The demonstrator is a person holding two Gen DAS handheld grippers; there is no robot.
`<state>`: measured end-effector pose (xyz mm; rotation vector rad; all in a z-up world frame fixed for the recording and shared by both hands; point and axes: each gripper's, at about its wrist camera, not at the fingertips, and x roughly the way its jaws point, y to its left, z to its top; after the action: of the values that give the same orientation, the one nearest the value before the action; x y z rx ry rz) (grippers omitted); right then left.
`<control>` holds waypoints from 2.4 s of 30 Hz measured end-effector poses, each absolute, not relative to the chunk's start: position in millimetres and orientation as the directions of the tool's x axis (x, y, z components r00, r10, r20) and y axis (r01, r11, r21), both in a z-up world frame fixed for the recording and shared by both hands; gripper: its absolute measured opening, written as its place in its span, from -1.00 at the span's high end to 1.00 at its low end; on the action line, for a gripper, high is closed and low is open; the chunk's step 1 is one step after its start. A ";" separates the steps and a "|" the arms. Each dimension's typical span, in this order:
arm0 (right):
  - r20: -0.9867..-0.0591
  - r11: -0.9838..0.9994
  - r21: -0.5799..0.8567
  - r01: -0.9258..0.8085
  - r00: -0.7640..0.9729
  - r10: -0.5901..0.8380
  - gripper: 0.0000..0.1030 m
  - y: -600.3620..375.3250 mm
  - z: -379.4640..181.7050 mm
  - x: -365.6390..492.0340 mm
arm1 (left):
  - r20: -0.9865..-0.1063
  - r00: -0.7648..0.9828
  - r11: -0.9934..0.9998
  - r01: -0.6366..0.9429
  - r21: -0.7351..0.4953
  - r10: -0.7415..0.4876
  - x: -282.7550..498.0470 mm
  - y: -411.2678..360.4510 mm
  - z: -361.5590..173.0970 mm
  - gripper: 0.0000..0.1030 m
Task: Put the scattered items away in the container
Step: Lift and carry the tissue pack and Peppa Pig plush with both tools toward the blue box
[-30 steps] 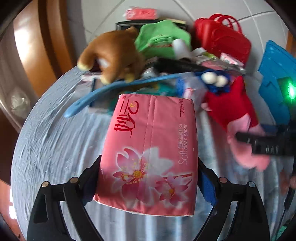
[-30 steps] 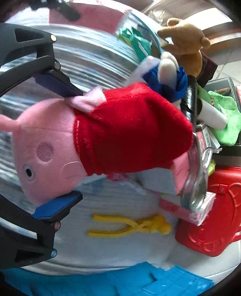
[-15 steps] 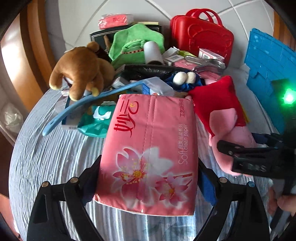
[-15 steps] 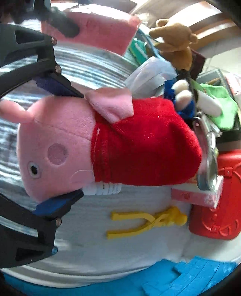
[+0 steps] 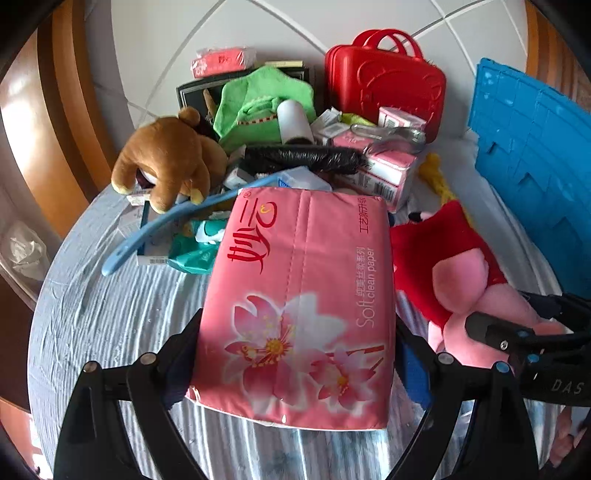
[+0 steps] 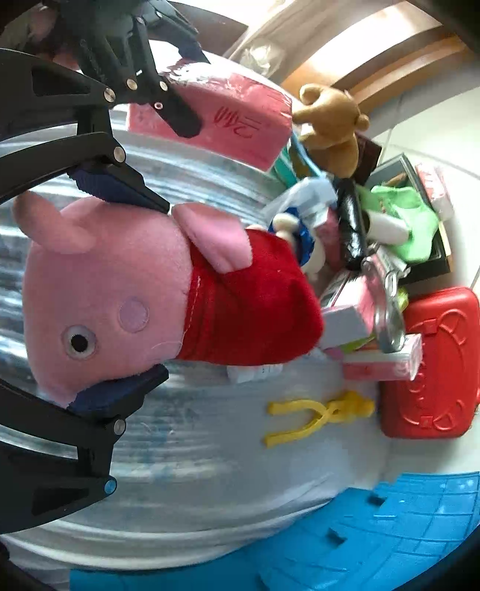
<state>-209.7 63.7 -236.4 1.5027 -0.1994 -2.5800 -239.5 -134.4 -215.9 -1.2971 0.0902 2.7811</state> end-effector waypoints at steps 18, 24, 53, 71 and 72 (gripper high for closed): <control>-0.913 -0.991 0.128 -0.025 -0.394 -0.107 -0.57 54.7 -274.3 -198.2 | -0.797 -0.601 -0.989 -0.146 0.033 0.063 -218.2 -136.0 -234.6 -0.76; -0.833 -0.993 0.114 -0.006 -0.545 -0.092 -0.57 48.4 -205.4 -179.8 | -0.747 -0.658 -0.986 -0.164 0.018 0.096 -213.8 -138.3 -197.7 -0.76; -0.492 -0.995 0.007 -0.102 -0.867 0.086 -0.57 143.0 11.8 -52.0 | -0.387 -0.876 -0.955 -0.292 -0.051 0.289 -140.4 -32.5 -16.8 -0.76; -0.395 -0.976 0.007 -0.218 -0.897 0.198 -0.58 415.7 64.9 -21.2 | -0.348 -0.884 -0.945 -0.327 -0.016 0.312 -112.7 193.8 26.3 -0.76; -0.391 -0.972 0.004 -0.236 -0.895 0.216 -0.58 422.6 66.2 -19.5 | -0.343 -0.879 -0.937 -0.349 -0.012 0.331 -113.8 204.7 28.9 -0.76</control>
<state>-19.5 422.6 66.2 0.6726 -0.0876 -3.3052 -113.8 204.7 28.9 -0.4884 0.0710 2.7448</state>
